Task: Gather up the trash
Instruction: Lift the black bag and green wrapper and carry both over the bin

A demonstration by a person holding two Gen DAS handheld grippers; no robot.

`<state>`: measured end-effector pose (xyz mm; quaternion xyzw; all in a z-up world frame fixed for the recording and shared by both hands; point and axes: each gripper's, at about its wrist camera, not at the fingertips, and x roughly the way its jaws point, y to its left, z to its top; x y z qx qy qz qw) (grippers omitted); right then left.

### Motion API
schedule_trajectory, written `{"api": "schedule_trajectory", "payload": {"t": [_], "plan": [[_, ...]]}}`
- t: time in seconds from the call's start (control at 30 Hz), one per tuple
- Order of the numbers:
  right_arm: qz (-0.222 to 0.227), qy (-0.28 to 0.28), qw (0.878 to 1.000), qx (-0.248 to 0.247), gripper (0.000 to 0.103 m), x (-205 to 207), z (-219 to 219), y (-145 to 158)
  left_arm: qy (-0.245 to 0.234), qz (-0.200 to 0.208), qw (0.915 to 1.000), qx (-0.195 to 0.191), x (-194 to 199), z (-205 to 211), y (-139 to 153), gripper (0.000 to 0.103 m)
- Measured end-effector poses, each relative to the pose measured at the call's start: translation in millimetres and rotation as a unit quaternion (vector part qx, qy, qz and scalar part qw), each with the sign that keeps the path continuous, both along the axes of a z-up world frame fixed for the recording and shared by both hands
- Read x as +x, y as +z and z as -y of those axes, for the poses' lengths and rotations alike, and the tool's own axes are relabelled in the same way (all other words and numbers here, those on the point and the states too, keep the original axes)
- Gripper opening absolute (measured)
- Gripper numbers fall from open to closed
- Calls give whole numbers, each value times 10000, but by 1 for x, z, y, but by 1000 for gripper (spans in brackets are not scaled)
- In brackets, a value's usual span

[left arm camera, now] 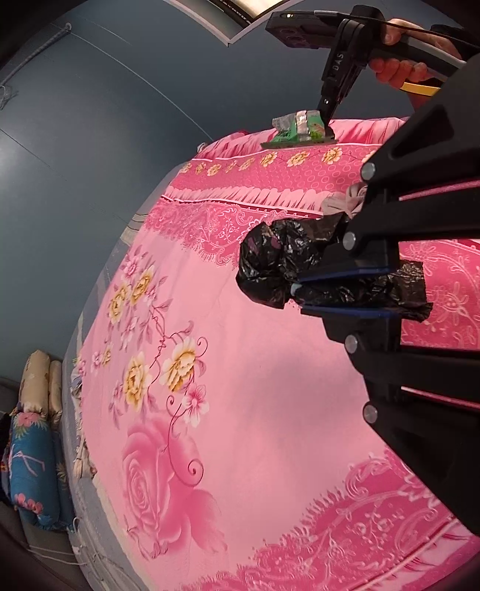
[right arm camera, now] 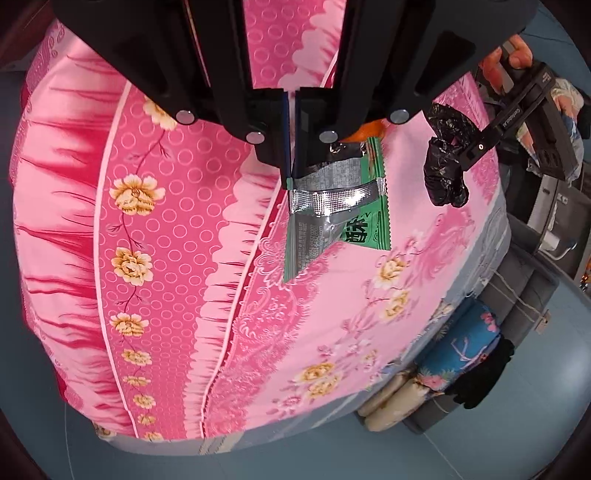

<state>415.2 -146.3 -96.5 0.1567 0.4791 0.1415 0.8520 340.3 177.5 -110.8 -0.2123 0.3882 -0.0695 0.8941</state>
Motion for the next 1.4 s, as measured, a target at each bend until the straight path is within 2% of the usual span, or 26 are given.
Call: {"api": "schedule_trajectory", "payload": {"t": [0.33,0.47,0.77,0.93,1.07,1.4], "plan": [[275,361,9989,139,2,-68,7,36,215,365,9989,194,-70,6,37,11],[459,539,9974,135,2,-102,9,51,91,495,9984,259,-100,23,50,11],[778,566,9952,196,2,-165,38,78,-284,740,9940,747,-155,69,78,12],[1016,412,9937,232,2,-194,63,91,-526,1048,9889,913,-180,99,100,12],[1187,216,9924,252,2,-216,90,99,-794,1376,9808,1129,-199,132,119,12],[1515,-502,9867,325,2,-253,165,110,-1535,1788,9648,1166,-218,206,144,12]]}}
